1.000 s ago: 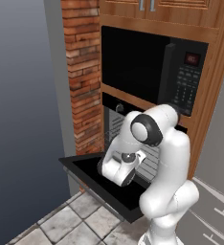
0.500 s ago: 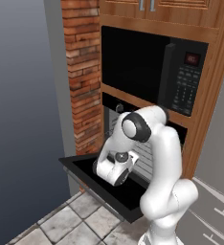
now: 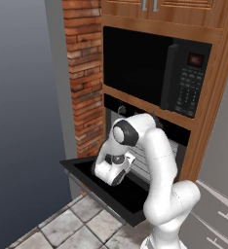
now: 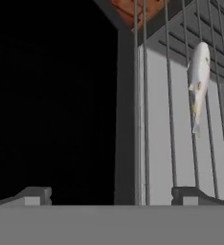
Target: Place the fish on the rack of the oven, and slide the rack back inside. Close the oven door.
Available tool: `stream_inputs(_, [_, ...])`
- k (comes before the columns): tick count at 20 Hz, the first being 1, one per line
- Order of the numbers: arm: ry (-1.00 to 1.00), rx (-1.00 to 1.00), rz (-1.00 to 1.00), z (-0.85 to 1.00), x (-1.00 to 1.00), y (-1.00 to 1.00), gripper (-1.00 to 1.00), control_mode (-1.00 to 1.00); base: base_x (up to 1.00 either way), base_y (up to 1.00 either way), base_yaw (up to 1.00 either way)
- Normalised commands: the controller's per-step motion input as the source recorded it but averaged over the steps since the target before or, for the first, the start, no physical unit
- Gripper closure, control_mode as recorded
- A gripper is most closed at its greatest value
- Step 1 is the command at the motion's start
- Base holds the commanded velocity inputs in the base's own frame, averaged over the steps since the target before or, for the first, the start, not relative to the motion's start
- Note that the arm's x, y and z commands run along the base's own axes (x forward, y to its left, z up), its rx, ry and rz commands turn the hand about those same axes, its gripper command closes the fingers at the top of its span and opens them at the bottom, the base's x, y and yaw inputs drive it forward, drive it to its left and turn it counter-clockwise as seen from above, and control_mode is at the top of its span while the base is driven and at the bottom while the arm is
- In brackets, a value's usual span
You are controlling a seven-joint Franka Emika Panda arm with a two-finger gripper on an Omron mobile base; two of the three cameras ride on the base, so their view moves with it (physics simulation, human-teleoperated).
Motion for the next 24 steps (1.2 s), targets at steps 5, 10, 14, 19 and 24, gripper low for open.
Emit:
stream_inputs(5, [-0.23,-0.21,-0.02,-0.67,0.30,-0.02,-1.00,-1.00,0.00,0.00,0.00])
stream_inputs(10, [-0.24,-0.20,-0.10,-0.48,0.21,-0.37,-1.00,-1.00,0.00,0.00,0.00])
stream_inputs(14, [-0.22,-0.17,-0.13,-0.20,0.09,-0.61,-1.00,-1.00,0.00,0.00,0.00])
stream_inputs(19, [-0.19,-0.14,-0.14,-0.01,0.17,-0.65,-1.00,-1.00,0.00,0.00,0.00])
stream_inputs(24, [-0.16,-0.13,-0.14,-0.02,0.24,-0.59,-1.00,-1.00,0.00,0.00,0.00])
